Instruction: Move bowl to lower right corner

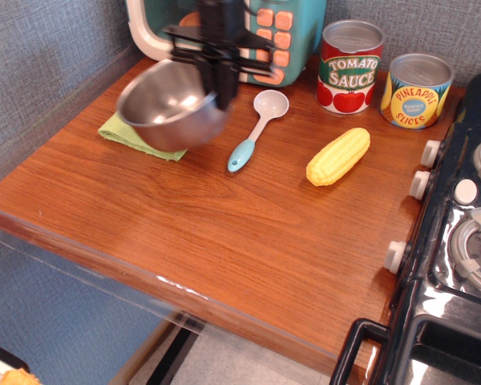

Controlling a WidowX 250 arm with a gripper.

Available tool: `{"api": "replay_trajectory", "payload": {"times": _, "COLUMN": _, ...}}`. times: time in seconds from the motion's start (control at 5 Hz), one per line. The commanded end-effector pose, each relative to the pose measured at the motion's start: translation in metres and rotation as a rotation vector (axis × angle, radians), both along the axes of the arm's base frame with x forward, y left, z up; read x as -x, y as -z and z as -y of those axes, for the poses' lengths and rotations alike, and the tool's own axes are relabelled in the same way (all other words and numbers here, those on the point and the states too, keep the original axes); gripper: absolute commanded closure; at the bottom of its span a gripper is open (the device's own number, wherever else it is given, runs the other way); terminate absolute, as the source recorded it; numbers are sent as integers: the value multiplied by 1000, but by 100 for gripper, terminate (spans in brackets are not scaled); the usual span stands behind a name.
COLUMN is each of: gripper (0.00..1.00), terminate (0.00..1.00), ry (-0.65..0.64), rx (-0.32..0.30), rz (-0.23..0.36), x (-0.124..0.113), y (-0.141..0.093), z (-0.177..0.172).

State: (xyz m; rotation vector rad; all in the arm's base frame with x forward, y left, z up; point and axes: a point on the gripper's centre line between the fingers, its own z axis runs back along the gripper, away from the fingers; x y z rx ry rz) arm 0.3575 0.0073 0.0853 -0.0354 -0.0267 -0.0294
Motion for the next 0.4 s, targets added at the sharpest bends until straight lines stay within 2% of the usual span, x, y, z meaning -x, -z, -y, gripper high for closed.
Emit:
{"api": "replay_trajectory", "payload": {"times": 0.0, "gripper": 100, "terminate": 0, "ry": 364, "rx": -4, "rz": -29, "x": 55, "y": 1, "z": 84}}
{"api": "replay_trajectory", "payload": {"times": 0.2, "gripper": 100, "terminate": 0, "ry": 406, "rx": -25, "rz": -46, "x": 71, "y": 7, "z": 110}}
